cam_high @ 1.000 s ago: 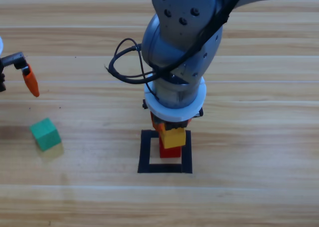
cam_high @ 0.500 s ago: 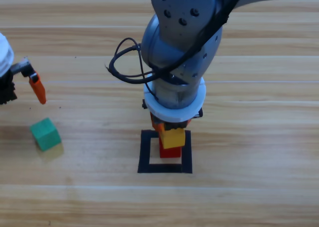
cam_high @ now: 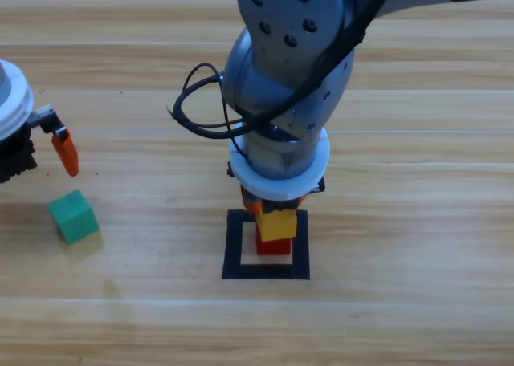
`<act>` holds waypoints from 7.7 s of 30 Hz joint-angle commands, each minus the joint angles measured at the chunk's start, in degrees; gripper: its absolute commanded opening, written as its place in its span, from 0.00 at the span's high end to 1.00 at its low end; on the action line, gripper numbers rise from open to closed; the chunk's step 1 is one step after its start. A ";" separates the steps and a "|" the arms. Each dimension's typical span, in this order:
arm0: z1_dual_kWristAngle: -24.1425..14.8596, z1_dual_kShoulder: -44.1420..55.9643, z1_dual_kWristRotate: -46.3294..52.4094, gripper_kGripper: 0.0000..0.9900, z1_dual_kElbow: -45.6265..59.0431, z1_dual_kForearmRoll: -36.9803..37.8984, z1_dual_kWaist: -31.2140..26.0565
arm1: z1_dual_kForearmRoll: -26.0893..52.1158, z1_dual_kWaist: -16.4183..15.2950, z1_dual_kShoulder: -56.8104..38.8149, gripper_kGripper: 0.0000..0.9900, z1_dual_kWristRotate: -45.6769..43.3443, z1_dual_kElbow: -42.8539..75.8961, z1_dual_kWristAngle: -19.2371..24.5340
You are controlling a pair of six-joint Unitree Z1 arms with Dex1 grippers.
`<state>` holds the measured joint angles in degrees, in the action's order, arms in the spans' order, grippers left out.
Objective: Stack the blocks in the rectangular block: red at the bottom, yellow in the middle, green on top
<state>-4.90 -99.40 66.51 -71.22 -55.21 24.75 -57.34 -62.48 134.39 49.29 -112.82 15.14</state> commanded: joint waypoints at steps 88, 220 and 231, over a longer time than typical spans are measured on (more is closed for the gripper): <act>4.28 -13.54 -9.47 0.74 2.84 11.17 -3.75 | 18.49 15.72 -44.83 0.00 -53.51 47.25 -26.91; 6.31 -34.28 -14.13 0.92 -54.20 -25.56 26.49 | 18.40 15.72 -43.86 0.00 -54.21 49.54 -24.98; 6.39 -34.99 -13.60 0.92 -54.29 -25.48 26.49 | 18.40 15.72 -43.86 0.00 -54.21 49.63 -25.07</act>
<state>1.36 -132.43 52.23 -125.50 -80.22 50.23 -38.52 -46.36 87.35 -4.70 -64.91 -9.52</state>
